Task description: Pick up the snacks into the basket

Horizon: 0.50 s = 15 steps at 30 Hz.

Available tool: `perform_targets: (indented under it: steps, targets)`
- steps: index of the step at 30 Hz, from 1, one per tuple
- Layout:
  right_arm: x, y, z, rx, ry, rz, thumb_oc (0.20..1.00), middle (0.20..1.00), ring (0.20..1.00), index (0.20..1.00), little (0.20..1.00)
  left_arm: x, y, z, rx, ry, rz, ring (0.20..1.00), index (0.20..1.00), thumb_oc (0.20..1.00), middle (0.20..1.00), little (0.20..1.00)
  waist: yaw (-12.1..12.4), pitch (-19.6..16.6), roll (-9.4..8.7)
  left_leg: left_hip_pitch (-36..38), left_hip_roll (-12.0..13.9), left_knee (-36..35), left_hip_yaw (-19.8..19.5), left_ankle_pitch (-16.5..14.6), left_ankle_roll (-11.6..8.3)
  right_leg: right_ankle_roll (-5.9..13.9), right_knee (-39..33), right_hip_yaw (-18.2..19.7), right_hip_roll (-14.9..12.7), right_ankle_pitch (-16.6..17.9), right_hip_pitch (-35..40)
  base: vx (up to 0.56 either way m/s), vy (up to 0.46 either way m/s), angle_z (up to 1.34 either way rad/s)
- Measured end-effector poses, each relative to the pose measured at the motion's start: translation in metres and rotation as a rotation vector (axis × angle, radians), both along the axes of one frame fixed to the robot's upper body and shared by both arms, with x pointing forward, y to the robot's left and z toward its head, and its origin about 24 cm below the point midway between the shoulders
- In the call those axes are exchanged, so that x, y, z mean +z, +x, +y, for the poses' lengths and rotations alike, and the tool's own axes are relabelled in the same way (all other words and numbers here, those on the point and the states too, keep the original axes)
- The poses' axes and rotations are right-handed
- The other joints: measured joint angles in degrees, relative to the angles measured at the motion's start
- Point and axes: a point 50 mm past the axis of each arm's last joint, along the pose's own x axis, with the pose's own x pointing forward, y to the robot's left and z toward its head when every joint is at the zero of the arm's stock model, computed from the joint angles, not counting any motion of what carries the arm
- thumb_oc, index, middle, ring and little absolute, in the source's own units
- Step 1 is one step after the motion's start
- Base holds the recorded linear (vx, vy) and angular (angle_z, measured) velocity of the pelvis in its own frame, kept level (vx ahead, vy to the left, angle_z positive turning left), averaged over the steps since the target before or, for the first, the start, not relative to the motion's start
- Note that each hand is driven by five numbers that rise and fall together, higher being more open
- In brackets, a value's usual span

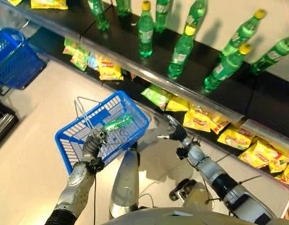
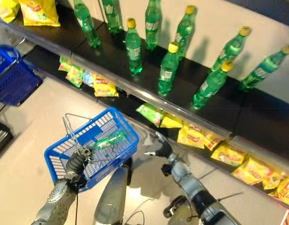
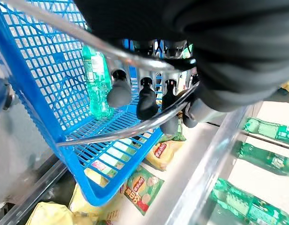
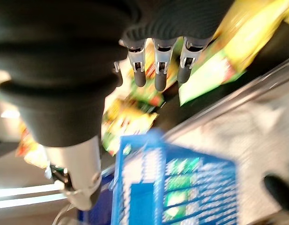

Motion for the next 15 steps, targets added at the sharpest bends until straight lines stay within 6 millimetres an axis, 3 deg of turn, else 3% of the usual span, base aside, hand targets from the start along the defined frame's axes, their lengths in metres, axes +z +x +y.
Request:
perform_targets:
  steps: [2, 3, 4, 5, 6, 8, 13, 15]
  targets:
    - [-0.014, -0.014, -0.003, -0.006, 0.006, 0.066, 1.000, 1.000, 1.000, 1.000, 1.000, -0.021, -0.011, 0.007, 0.055, 0.018, 0.088, 0.200, 0.200, 0.200, 0.200, 0.200, -0.1, -1.7, -0.08, 3.3, 0.4, -2.6, 1.5, 0.0, 0.11, 0.63, -4.9, 0.3, 1.4, 2.6, 2.8, 0.09, 0.032, -0.39]
    - [-0.021, -0.022, -0.006, -0.010, 0.009, 0.094, 1.000, 1.000, 1.000, 1.000, 1.000, -0.030, -0.016, 0.010, 0.069, 0.029, 0.129, 0.200, 0.200, 0.200, 0.200, 0.200, -1.8, -3.3, -0.72, 4.0, 0.5, -3.8, 2.2, 0.2, 0.27, 0.88, -6.9, 0.3, 1.7, 3.7, 3.2, 0.12, 0.034, -0.33]
    - [-0.023, -0.025, -0.007, -0.010, 0.011, 0.107, 1.000, 1.000, 1.000, 1.000, 1.000, -0.035, -0.018, 0.012, 0.077, 0.040, 0.147, 0.200, 0.200, 0.200, 0.200, 0.200, -1.6, -3.9, -0.64, 4.5, 0.3, -4.4, 2.4, 0.6, 0.52, 1.11, -8.0, 0.3, 1.9, 4.4, 3.9, 0.06, 0.013, -0.16]
    - [-0.028, -0.031, -0.010, -0.015, 0.011, 0.134, 1.000, 1.000, 1.000, 1.000, 1.000, -0.042, -0.020, 0.014, 0.093, 0.046, 0.178, 0.200, 0.200, 0.200, 0.200, 0.200, -3.1, -4.4, -1.06, 6.2, 0.3, -5.6, 3.1, 0.9, 0.52, 1.27, -10.6, 0.2, 2.7, 5.6, 5.4, 0.06, 0.012, -0.11]
    - [-0.030, -0.033, -0.009, -0.012, 0.013, 0.145, 1.000, 1.000, 1.000, 1.000, 1.000, -0.046, -0.023, 0.015, 0.103, 0.056, 0.200, 0.200, 0.200, 0.200, 0.200, 0.200, -2.7, -4.7, -1.10, 7.0, 0.1, -6.3, 3.5, 0.9, 0.55, 1.42, -11.9, 0.2, 3.0, 6.3, 6.2, 0.06, 0.009, -0.18]
    - [-0.034, -0.038, -0.011, -0.017, 0.019, 0.162, 1.000, 1.000, 1.000, 1.000, 1.000, -0.053, -0.025, 0.015, 0.104, 0.069, 0.231, 0.200, 0.200, 0.200, 0.200, 0.200, -4.5, -5.5, -1.60, 8.4, 0.3, -7.8, 4.0, 1.1, 0.67, 1.66, -14.9, 0.2, 3.8, 7.5, 7.8, 0.09, 0.031, -0.13]
    - [-0.056, -0.057, -0.008, -0.033, 0.031, 0.275, 1.000, 1.000, 1.000, 1.000, 1.000, -0.086, -0.053, 0.018, 0.190, 0.067, 0.404, 0.200, 0.200, 0.200, 0.200, 0.200, -4.9, -10.8, -2.64, 14.1, 0.0, -13.5, 8.8, 1.8, 0.69, 1.72, -24.7, 1.5, 5.9, 13.2, 11.2, 0.06, 0.072, -0.41]
    - [-0.060, -0.063, -0.005, -0.034, 0.047, 0.302, 1.000, 1.000, 1.000, 1.000, 1.000, -0.095, -0.066, 0.020, 0.212, 0.073, 0.465, 0.200, 0.200, 0.200, 0.200, 0.200, -6.3, -12.4, -3.41, 16.6, -0.3, -16.0, 11.4, 2.1, 0.74, 1.56, -27.9, 2.9, 6.1, 15.0, 11.9, 0.08, 0.039, -0.50]
